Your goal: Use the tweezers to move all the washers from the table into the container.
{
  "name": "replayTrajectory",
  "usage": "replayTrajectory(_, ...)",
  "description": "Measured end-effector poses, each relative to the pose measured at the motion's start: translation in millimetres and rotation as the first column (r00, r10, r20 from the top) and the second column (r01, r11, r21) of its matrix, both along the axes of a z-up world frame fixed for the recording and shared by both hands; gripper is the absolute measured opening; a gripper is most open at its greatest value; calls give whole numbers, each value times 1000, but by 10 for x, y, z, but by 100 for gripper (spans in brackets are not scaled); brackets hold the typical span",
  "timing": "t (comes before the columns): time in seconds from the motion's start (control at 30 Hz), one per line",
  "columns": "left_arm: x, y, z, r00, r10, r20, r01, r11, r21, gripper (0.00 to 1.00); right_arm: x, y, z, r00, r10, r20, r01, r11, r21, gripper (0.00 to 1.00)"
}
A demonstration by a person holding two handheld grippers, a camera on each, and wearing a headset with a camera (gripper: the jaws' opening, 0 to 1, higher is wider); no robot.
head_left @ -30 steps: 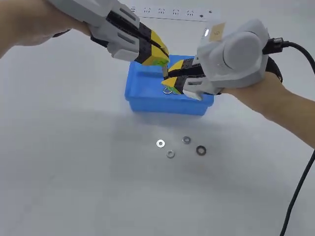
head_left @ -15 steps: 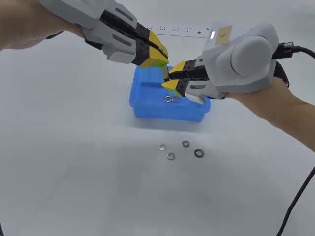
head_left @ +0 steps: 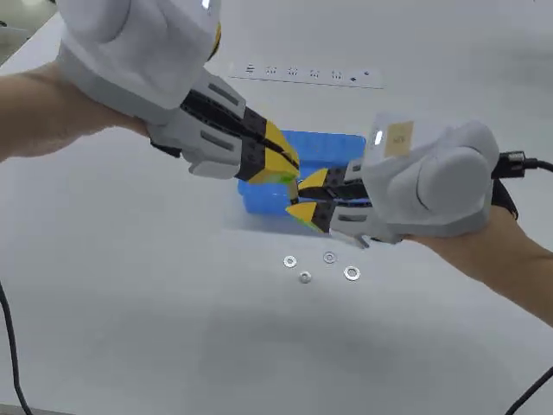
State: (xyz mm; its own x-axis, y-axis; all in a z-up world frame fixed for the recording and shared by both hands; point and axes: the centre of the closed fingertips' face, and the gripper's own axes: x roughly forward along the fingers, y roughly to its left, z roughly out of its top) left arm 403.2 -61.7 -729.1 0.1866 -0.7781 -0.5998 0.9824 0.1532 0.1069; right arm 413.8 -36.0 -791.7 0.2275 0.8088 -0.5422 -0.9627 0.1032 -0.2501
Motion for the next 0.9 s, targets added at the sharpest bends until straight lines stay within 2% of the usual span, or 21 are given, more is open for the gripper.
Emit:
replayTrajectory(0.2, -168, -87, -141, 999, 13, -33, -13, 1000, -11, 7, -183, -96, -156, 999, 7, -38, -7, 1000, -14, 10)
replayTrajectory(0.33, -235, -122, -208, 998, 20, -56, -21, 1000, -17, 7, -267, -130, -223, 999, 13, -48, -14, 1000, -22, 10)
replayTrajectory(0.47, -262, -131, -274, 997, 30, -76, -33, 999, -29, 7, -308, -162, -293, 998, 15, -59, -17, 999, -27, 10)
replayTrajectory(0.9, -253, -130, -502, 993, 40, -113, -42, 999, -18, 7, -312, -170, -527, 994, 0, -105, -5, 999, -41, 11)
